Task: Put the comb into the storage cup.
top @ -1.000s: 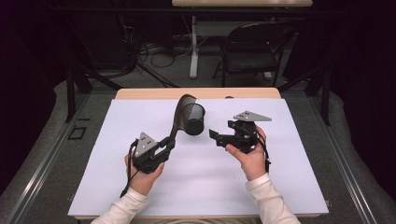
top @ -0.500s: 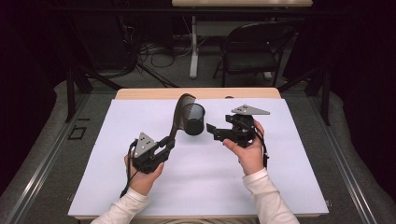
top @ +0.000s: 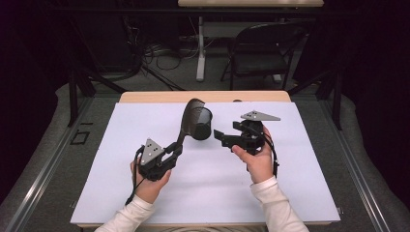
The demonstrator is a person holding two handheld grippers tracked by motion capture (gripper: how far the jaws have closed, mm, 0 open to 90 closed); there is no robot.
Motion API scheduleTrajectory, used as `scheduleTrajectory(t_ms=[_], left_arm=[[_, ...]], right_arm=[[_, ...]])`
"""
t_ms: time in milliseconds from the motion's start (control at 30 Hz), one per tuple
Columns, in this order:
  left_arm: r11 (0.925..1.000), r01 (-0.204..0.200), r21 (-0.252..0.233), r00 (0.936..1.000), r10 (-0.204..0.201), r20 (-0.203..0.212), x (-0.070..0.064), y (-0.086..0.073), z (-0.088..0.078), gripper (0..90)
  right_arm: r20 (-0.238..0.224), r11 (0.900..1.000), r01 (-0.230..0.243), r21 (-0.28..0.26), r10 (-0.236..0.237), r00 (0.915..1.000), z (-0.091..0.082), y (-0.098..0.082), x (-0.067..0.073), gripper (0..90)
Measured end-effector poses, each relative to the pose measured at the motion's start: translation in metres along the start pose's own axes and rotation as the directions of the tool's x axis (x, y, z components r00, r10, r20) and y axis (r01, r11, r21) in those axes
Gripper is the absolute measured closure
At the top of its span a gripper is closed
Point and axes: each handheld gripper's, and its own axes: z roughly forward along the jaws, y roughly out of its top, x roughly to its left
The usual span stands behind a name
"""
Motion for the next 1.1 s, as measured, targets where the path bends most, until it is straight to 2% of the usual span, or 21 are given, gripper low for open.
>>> scheduleTrajectory(t_ms=[167, 600, 1100], left_arm=[[1.0000, -0.005, 0.003, 1.0000, 0.005, -0.002, -0.0005, -0.0012, 0.0012, 72.7], [0.9999, -0.010, 0.008, 1.0000, 0.010, 0.001, -0.0019, -0.0038, 0.0032, 72.7], [0.9993, -0.021, 0.031, 0.9998, 0.021, 0.008, -0.0060, -0.0093, 0.0081, 72.6]], right_arm=[[-0.048, 0.999, -0.033, -0.010, 0.033, 0.9983, -0.0016, -0.0003, -0.0016, 21.6], [-0.103, 0.997, -0.080, -0.006, 0.079, 0.9915, -0.0005, -0.0043, -0.0043, 29.9], [-0.122, 0.995, -0.101, 0.014, 0.102, 0.9873, -0.0006, -0.0056, -0.0052, 33.0]])
